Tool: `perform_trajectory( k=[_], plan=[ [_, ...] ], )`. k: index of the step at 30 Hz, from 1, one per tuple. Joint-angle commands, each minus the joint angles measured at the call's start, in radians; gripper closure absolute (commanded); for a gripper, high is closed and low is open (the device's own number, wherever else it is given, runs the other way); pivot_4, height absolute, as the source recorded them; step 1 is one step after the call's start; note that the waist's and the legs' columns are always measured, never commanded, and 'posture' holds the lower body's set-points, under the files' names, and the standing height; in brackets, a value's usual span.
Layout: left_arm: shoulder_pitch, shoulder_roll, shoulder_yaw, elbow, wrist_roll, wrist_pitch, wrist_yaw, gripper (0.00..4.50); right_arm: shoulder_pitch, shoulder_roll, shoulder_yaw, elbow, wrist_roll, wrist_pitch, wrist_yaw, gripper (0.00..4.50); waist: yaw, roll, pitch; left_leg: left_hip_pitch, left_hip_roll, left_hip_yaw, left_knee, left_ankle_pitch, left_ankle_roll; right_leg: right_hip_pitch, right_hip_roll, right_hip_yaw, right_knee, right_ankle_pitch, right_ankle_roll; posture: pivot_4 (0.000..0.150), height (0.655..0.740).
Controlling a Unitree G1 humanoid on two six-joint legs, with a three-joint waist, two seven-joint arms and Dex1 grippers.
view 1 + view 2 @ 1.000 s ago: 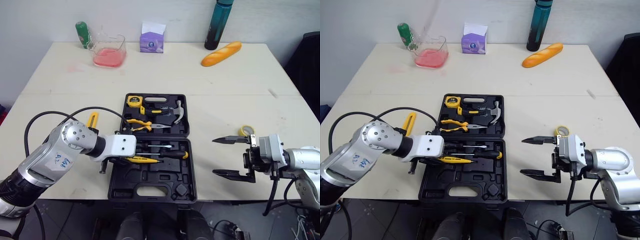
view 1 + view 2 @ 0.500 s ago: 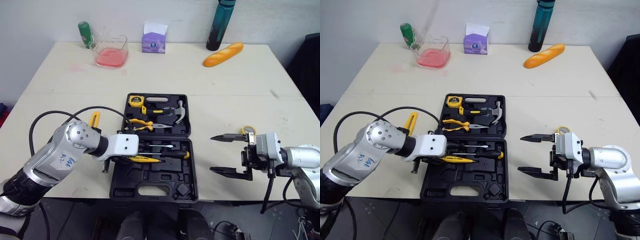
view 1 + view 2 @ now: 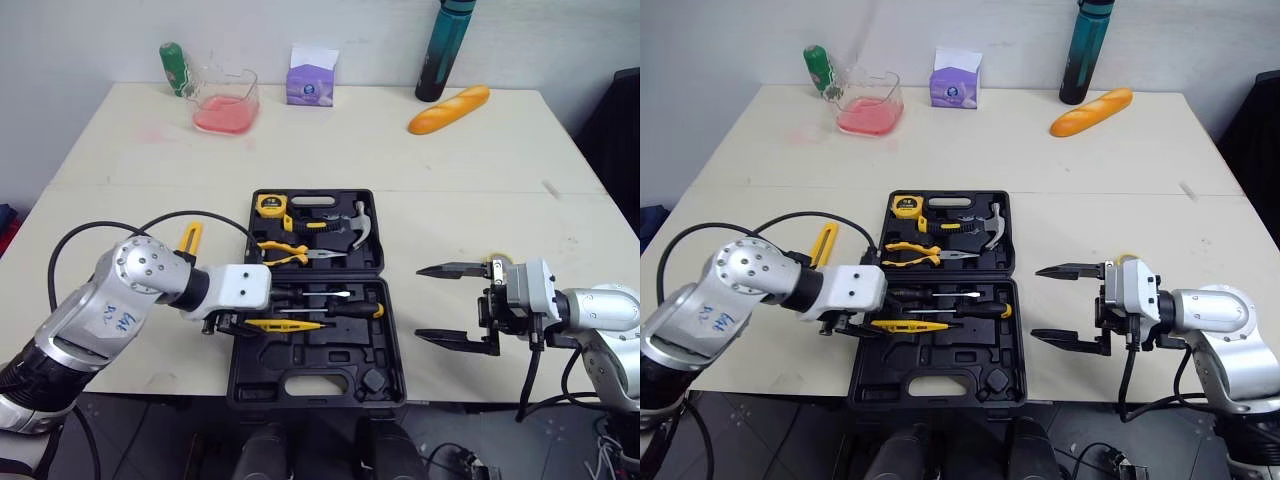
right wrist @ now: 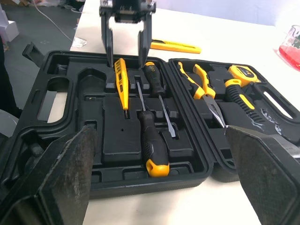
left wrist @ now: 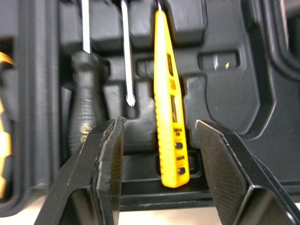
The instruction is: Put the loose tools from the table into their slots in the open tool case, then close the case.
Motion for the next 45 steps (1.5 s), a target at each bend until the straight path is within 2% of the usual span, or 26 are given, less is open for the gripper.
perform_trajectory(
  k=[1,3,4,6,10,11,12,14,16,22,30,45],
  plan=[
    [0.043,-0.023,0.135,-0.003,-0.093,-0.071,0.001,1.87,-0.005,0.002,-0.013,-0.011,0.006,-0.009,0.003,0.00,0.000,0.000,0.000,0.000,0.001,0.000,0.000,0.000,0.000,0.000,0.000,0.000,0.000,0.000,0.000,0.150,0.7400],
    [0.087,-0.047,0.220,0.000,-0.170,-0.109,-0.016,1.87,-0.006,0.002,-0.014,-0.006,0.006,-0.011,0.004,0.00,0.000,0.000,0.000,0.000,0.001,0.000,0.000,0.000,0.000,0.000,0.000,0.000,0.000,0.000,0.000,0.150,0.7400],
    [0.127,-0.066,0.289,-0.006,-0.252,-0.123,-0.050,1.87,-0.006,0.002,-0.015,-0.002,0.007,-0.012,0.006,0.00,0.000,0.000,0.000,0.000,0.001,0.000,0.001,0.000,0.000,0.000,0.000,0.000,0.000,0.000,0.000,0.150,0.7400],
    [0.185,-0.065,0.358,-0.015,-0.325,-0.082,-0.062,1.87,-0.008,0.010,-0.019,0.008,0.016,-0.015,0.008,0.00,-0.004,0.000,0.000,0.000,0.001,0.000,0.001,0.000,0.000,0.000,-0.001,0.000,0.000,0.000,0.000,0.150,0.7400],
    [0.256,-0.102,0.347,0.036,-0.259,-0.228,-0.023,1.87,-0.015,0.035,-0.024,0.038,0.017,-0.031,0.003,0.00,-0.004,0.000,0.000,0.000,0.001,-0.001,0.002,0.000,0.000,0.001,-0.001,-0.001,0.000,0.000,0.000,0.150,0.7400],
    [0.281,-0.138,0.346,0.049,-0.260,-0.262,-0.001,2.41,-0.012,0.038,-0.026,0.038,0.014,-0.035,0.005,0.00,-0.001,0.001,0.000,0.000,0.001,-0.001,0.002,0.000,0.000,0.001,-0.001,0.000,0.000,0.000,0.000,0.150,0.7400],
    [0.300,-0.164,0.347,0.059,-0.262,-0.289,0.014,2.66,-0.010,0.041,-0.026,0.034,0.013,-0.036,0.002,0.00,0.001,0.001,-0.001,0.001,0.001,-0.001,0.002,-0.001,0.000,0.001,-0.001,0.000,0.000,0.000,0.000,0.150,0.7400],
    [0.323,-0.204,0.346,0.079,-0.257,-0.334,0.036,3.53,-0.006,0.046,-0.030,0.030,0.013,-0.037,-0.004,0.00,0.001,0.001,-0.001,0.000,0.001,-0.001,0.003,-0.001,0.001,0.001,-0.001,0.000,0.000,0.000,0.000,0.150,0.7400],
    [0.346,-0.244,0.305,0.126,-0.209,-0.428,0.043,4.48,0.022,0.040,-0.032,0.032,0.002,-0.050,0.003,0.00,0.003,0.001,-0.001,0.000,0.001,-0.001,0.003,-0.001,0.001,0.001,-0.001,-0.001,0.001,0.000,0.000,0.150,0.7400],
    [0.350,-0.288,0.216,0.179,-0.139,-0.513,0.062,4.48,0.012,0.038,-0.022,0.033,-0.001,-0.048,0.000,0.00,-0.001,0.001,-0.001,0.000,0.001,0.000,0.004,-0.001,0.001,0.001,-0.001,-0.001,0.000,0.001,0.001,0.150,0.7400],
    [0.331,-0.320,0.189,0.239,-0.132,-0.512,0.099,4.48,0.033,0.042,-0.017,0.012,0.005,-0.029,-0.012,0.00,-0.001,0.001,-0.001,0.000,0.001,0.000,0.003,-0.002,0.001,0.001,-0.001,-0.001,0.000,0.001,0.001,0.150,0.7400],
    [0.312,-0.305,0.132,0.340,-0.070,-0.534,0.086,4.48,0.030,0.040,-0.019,0.011,-0.001,-0.031,-0.025,0.00,0.001,0.001,-0.001,0.001,0.001,0.000,0.004,-0.002,0.001,0.001,-0.002,-0.001,0.000,0.001,0.001,0.150,0.7400]
  ],
)
